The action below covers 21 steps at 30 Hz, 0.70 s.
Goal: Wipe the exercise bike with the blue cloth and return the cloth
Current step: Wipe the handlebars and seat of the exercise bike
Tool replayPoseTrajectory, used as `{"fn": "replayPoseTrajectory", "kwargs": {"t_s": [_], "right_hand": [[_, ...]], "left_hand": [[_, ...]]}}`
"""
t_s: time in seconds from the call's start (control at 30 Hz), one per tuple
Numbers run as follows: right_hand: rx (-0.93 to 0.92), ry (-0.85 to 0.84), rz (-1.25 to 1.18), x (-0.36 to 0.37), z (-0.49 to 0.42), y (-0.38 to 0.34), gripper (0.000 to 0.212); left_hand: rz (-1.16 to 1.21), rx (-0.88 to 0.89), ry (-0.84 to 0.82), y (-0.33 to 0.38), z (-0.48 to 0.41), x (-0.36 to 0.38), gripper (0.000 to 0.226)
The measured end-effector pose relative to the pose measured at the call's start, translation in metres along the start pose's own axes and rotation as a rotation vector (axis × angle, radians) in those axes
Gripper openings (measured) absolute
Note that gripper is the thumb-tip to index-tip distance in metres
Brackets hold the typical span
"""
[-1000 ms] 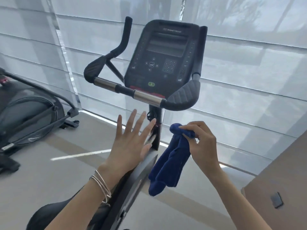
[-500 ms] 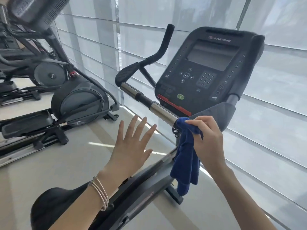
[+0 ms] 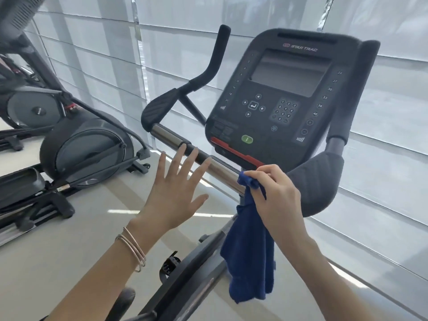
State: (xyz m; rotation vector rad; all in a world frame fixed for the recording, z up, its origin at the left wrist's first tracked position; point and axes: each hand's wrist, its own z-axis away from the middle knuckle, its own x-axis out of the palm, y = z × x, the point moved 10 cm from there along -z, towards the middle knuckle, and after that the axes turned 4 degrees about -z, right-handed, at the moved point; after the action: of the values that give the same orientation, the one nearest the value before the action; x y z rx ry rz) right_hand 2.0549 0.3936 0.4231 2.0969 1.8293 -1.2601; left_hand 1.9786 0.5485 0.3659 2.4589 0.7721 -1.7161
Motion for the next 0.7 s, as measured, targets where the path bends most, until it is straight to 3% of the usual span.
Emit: {"fn": "replayPoseTrajectory", "kwargs": {"t_s": [0.13,0.33,0.5,0.7], "right_hand": [[0.041,0.013,-0.084,0.022,-0.005,-0.005,0.024],[0.096,0.013,0.108,0.063,-0.036,-0.025,0.020],[0.047,0.114,0.280,0.064,-0.022,-0.032,0.028],[0.056,0.297,0.370,0.047,0.016,-0.032,0.022]], "left_hand": [[0.017,0.080,0.038,-0.028,-0.031,0.009,0.081],[-0.022,0.258,0.034,-0.045,-0.060,0.036,0.085],[0.055,0.350,-0.013,-0.055,-0.075,0.056,0.081],[0.212,0.418,0.106,-0.053,-0.077,0.045,0.071]]}}
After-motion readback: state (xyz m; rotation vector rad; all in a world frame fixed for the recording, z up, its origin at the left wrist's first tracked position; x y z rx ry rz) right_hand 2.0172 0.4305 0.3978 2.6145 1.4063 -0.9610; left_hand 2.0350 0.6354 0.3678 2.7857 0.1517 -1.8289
